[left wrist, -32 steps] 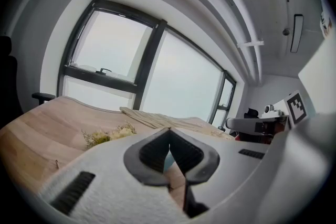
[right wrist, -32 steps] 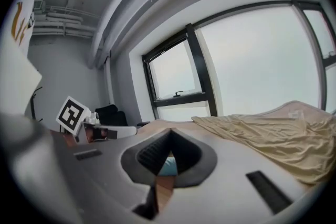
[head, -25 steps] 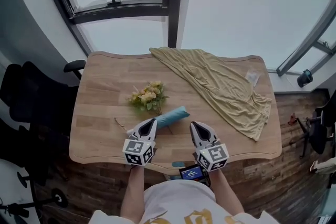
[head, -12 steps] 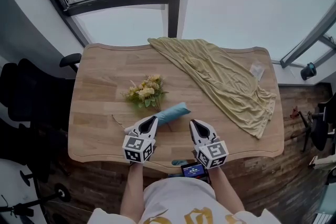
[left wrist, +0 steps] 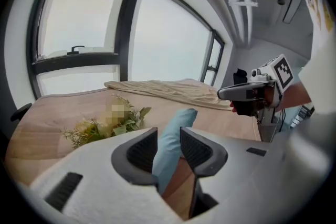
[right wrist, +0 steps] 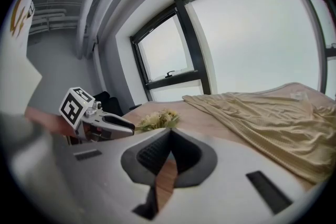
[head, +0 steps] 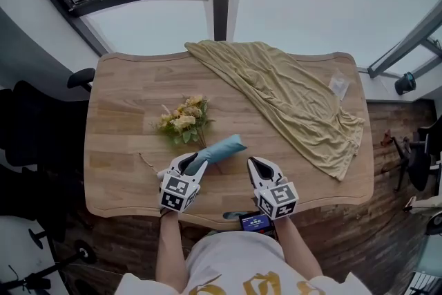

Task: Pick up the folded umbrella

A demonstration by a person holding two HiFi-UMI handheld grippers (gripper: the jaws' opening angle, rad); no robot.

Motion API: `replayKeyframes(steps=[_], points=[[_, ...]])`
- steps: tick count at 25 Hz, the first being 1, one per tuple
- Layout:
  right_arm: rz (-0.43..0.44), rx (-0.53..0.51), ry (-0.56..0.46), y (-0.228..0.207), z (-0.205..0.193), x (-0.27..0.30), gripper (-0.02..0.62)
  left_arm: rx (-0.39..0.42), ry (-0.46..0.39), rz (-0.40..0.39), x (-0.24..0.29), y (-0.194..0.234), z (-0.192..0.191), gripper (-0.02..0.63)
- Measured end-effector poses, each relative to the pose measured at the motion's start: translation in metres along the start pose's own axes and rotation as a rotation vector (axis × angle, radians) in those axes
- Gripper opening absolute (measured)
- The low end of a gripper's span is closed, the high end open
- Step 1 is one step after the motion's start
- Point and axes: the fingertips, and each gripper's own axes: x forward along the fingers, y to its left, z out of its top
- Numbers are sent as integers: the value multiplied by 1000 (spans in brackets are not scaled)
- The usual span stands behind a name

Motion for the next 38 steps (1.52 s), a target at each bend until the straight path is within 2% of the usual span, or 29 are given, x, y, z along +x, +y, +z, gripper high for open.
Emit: replayKeyframes(steps=[6,10,15,19,32,38], points=[[-6,28,41,-16,-11,13,11,111,162,-87,24,-1,-18,200],[-9,57,71,-25,-19,19,11,180,272,-144,37,-5,-30,280],[-11,84,107,-33,-33,27,11,253,400,-212,53,-7,-48,307],[-14,99,122,-39,-38,33,11,267,433,-234,63,-8,-55,307],[-19,125,145,-48,-46,43,11,337,526,-231,78,-9,-78,307],[-25,131,153,-50,-48,41,11,373,530,-218,83,-8,-80,307]])
